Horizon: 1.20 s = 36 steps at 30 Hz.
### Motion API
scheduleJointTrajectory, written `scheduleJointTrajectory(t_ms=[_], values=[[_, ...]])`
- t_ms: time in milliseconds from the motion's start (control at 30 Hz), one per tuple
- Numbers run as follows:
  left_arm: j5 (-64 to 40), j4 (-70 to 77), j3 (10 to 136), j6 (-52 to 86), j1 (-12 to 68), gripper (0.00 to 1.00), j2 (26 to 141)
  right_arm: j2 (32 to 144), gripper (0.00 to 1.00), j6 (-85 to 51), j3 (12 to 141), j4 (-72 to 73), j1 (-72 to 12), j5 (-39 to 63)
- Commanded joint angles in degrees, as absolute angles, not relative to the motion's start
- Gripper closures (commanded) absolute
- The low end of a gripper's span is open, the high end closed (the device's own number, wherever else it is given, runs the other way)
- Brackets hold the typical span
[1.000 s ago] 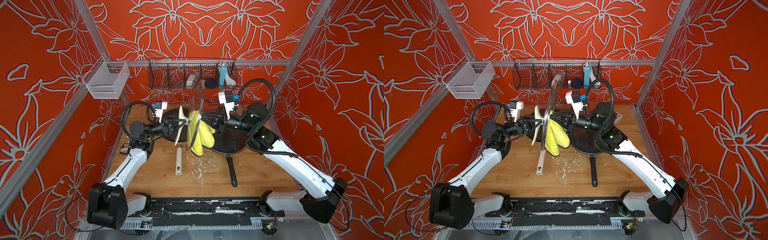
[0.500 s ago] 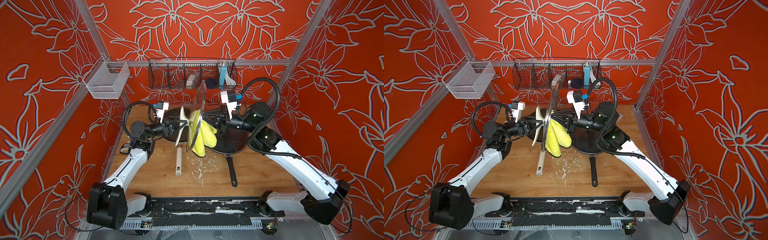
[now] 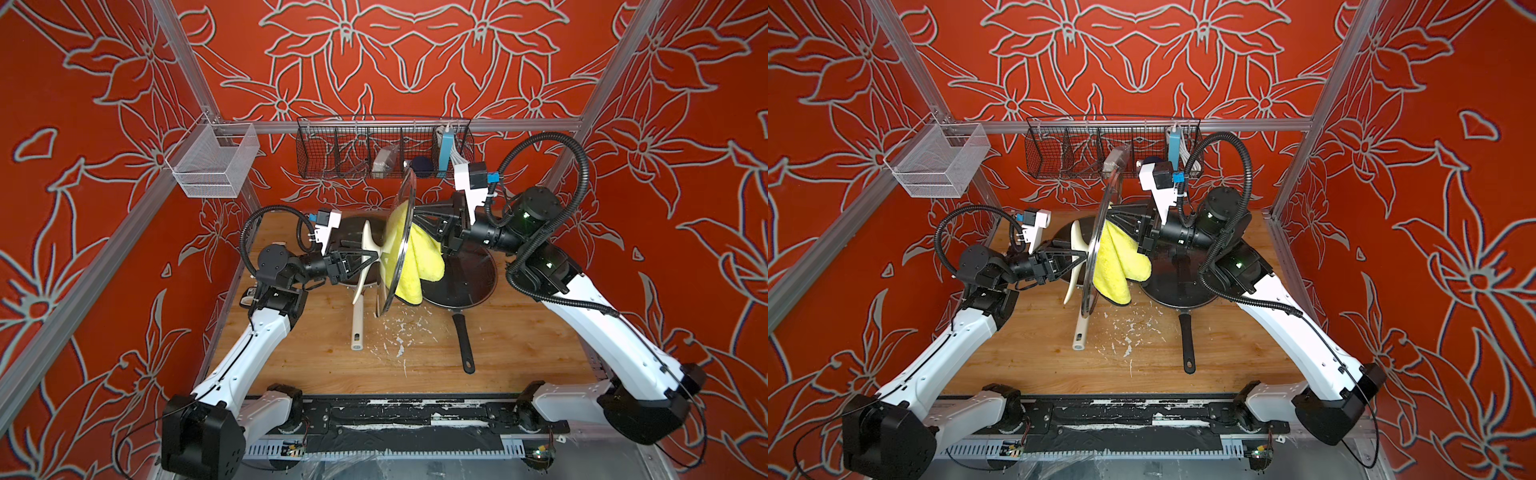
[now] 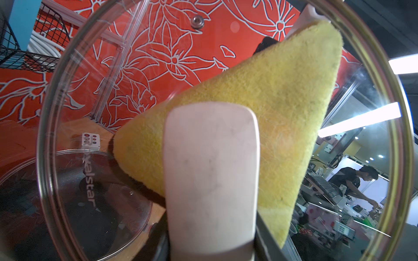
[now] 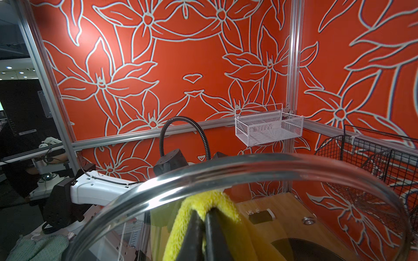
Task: Wipe the pot lid with a cloth
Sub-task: Wipe the pot lid.
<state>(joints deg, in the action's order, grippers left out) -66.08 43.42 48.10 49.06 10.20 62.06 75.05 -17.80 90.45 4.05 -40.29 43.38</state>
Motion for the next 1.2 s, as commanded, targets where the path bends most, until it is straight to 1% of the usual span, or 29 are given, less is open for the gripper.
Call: scheduleJointTrajectory(t_ms=[0,567,1167], values=[[-67.67,47.46,51.94,43.92,12.04,1.00,58.80,77.01,1.00,-16.10,93.76,4.92,-39.35,41.31],[-69.50,44.85,53.65,42.28,13.53,1.00,58.28,84.68,1.00,-16.17,102.93,2.46,-34.77,41.31],[-70.40,39.29,55.90,38.24,14.23,1.00,57.17,92.00,1.00,-15.56,106.26,0.32,-31.75,40.50]])
